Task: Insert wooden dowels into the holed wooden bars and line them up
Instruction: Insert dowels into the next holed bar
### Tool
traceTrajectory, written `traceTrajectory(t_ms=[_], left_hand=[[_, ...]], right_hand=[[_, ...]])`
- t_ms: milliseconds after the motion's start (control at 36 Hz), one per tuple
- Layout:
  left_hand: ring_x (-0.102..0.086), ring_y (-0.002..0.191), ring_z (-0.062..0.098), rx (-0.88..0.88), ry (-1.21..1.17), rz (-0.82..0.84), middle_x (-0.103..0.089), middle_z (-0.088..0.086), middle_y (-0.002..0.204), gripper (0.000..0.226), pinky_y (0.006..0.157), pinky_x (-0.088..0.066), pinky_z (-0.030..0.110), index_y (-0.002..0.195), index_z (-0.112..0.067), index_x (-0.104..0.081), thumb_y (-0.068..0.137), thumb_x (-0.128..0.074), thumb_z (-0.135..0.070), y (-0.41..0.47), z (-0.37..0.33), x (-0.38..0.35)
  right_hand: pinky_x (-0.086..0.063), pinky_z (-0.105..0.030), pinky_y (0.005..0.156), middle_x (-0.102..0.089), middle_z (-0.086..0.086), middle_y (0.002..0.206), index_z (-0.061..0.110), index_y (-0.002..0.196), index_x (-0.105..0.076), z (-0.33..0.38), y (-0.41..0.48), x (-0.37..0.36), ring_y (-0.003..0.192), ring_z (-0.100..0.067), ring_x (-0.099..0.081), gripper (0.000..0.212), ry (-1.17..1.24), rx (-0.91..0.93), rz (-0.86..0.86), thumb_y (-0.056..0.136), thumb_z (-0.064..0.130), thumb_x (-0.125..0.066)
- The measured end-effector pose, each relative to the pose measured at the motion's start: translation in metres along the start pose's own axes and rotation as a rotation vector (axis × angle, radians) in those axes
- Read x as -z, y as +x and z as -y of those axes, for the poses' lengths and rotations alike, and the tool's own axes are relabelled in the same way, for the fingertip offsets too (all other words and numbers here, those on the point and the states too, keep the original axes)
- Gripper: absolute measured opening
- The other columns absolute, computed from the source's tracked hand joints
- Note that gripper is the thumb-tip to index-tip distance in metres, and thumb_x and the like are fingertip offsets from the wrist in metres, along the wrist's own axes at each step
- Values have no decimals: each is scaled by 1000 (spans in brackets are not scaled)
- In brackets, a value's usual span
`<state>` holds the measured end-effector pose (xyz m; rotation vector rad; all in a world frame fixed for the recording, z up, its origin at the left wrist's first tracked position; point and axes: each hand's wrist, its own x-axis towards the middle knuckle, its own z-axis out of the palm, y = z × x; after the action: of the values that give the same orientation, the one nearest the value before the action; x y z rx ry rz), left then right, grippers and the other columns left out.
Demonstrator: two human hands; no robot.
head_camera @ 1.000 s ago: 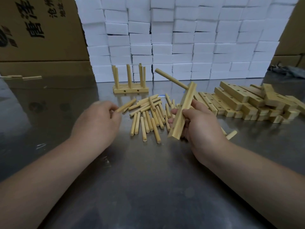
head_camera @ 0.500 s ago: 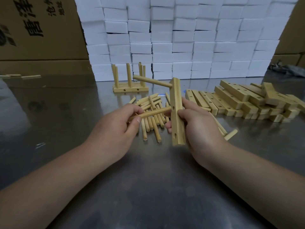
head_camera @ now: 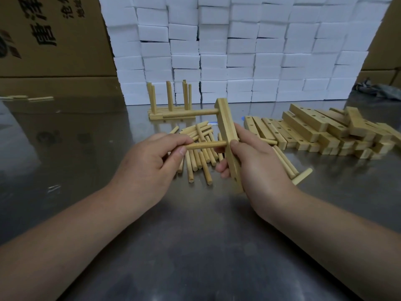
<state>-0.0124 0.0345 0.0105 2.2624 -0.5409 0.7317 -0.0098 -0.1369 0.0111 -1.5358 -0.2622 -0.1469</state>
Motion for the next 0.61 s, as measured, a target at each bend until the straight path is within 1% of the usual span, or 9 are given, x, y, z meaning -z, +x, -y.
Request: traceTrajectory(t_ms=[56,111,222,278,333,444,528,611], left_hand=[[-49,75,-2,-19,1,-4,-55,-13,80,20,60,-34,4,101,-25,-66,89,-54,-14,0,-2,0],[-48,71,-3,-36,0,-12,-52,-14,77,19,59,-34,3,94,-31,-62,87,-56,-15,-1,-3,-1],[-48,64,-3,-26,-11,-16,-48,-13,68,27,56,-35,5,85,-44,-51,84,-59,-19,-1,-4,-2],[-47,65,-3,-50,19,-28,-48,-13,68,21,57,-34,6,82,-41,-53,87,-57,-21,-1,-4,-3],[-46,67,-3,-79,37,-37,-48,-13,68,11,58,-33,5,85,-34,-57,84,-54,-24,0,-4,-2],[-46,68,0,-126,59,-51,-47,-12,66,13,57,-34,9,90,-23,-65,84,-53,-23,-1,-4,-2],[-47,69,0,-145,46,-53,-48,-11,65,13,58,-35,11,91,-27,-62,86,-51,-29,-2,-4,-2],[-48,68,0,-131,31,-35,-51,-9,65,16,58,-35,12,92,-28,-64,86,-50,-33,-2,-3,-2]], right_hand=[[-48,-21,54,-61,-4,84,24,131,-51,-1,-1,-2,57,-11,-56,37,-38,16,-6,99,15,-35],[-49,-21,55,-60,-5,79,24,136,-46,-2,-2,-3,57,-12,-56,39,-73,33,9,100,18,-34],[-48,-19,53,-59,-1,84,26,138,-43,0,-5,-5,58,-13,-56,40,-63,53,26,100,17,-34],[-49,-19,54,-59,1,81,28,138,-43,0,-6,-4,59,-14,-57,40,-65,51,34,100,18,-34],[-49,-20,54,-59,1,80,28,137,-44,0,-7,-4,59,-15,-58,39,-67,47,40,100,19,-34],[-46,-21,51,-57,-1,80,25,131,-48,1,-6,-5,56,-14,-56,35,-60,57,47,100,18,-33],[-46,-20,49,-55,-1,78,26,126,-50,-1,-6,-5,53,-13,-55,32,-48,64,30,100,17,-34],[-45,-19,48,-55,-2,78,23,129,-49,-2,-6,-4,52,-13,-55,34,-47,62,34,100,17,-34]])
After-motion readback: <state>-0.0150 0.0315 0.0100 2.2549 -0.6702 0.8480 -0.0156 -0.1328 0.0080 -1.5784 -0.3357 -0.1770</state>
